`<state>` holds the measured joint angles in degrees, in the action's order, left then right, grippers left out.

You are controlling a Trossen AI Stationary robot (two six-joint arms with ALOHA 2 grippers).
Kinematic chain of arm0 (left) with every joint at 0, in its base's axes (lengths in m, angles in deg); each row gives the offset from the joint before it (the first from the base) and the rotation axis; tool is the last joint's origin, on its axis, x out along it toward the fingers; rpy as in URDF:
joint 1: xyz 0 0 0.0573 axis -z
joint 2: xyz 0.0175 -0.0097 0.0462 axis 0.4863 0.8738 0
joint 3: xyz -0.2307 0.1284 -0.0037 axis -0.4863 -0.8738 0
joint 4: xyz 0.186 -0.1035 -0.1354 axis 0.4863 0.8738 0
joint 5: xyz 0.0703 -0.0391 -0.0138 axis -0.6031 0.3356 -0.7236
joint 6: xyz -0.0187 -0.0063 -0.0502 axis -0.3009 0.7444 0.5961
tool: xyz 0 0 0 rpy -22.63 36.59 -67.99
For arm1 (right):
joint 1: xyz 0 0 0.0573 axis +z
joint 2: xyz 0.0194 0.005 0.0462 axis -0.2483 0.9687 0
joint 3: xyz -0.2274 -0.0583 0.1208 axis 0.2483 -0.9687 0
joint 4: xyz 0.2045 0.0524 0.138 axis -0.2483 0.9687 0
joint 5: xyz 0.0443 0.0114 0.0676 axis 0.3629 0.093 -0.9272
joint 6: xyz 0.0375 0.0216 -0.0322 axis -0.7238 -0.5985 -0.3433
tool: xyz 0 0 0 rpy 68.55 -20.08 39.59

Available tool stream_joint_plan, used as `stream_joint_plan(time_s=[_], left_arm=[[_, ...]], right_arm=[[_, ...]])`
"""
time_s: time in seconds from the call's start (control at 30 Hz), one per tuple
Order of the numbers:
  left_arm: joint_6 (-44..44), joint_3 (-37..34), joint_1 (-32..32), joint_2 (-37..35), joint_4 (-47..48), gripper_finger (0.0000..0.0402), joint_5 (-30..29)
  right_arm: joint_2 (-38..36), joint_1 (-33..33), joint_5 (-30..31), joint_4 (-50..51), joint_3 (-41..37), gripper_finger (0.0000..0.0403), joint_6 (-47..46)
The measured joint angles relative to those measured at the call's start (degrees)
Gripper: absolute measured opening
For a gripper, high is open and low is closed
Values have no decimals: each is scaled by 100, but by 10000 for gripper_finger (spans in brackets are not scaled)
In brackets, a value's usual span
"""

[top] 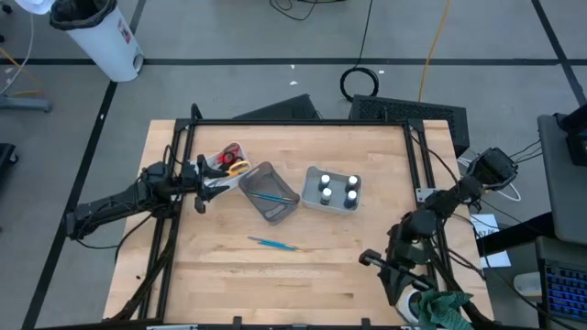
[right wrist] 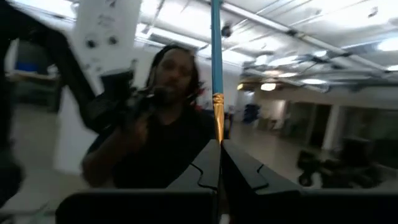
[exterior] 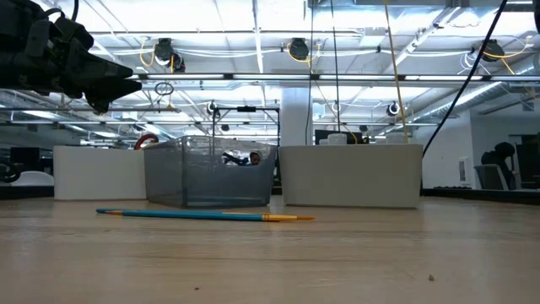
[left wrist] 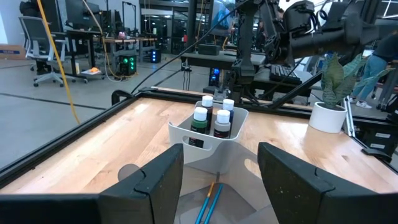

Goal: Pick & Place Paint Supplies
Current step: Put the blue paintbrush into the black bin

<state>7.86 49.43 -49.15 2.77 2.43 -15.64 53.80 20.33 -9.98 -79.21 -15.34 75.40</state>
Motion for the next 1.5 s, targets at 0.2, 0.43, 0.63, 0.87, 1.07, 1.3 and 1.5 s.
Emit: stream_joint_plan(time_s=[0.2, 0.43, 0.63, 0.87, 1.07, 1.3, 1.5], left_arm=[[1, 0, 0, 1, 0, 214, 1], [-4, -1, 0, 2, 0, 214, 2], [-4, 1, 0, 2, 0, 214, 2], [-3, 0, 0, 0, 0, 214, 1], [-2, -1, 0, 2, 0, 214, 2], [1, -1, 0, 2, -2, 214, 0], [2, -1, 1, 0, -2, 214, 1]], right_arm=[[0, -59, -689, 276, 0, 0, 0], [0, -59, -352, 297, 0, 0, -2], [0, -59, 1508, 310, 0, 0, 1], [0, -61, 3132, 423, 0, 0, 15], [0, -61, 4565, 795, 0, 0, -7], [0, -207, 6513, 1936, 0, 0, -516], [0, -682, 6500, 3567, 165, 0, -1628]])
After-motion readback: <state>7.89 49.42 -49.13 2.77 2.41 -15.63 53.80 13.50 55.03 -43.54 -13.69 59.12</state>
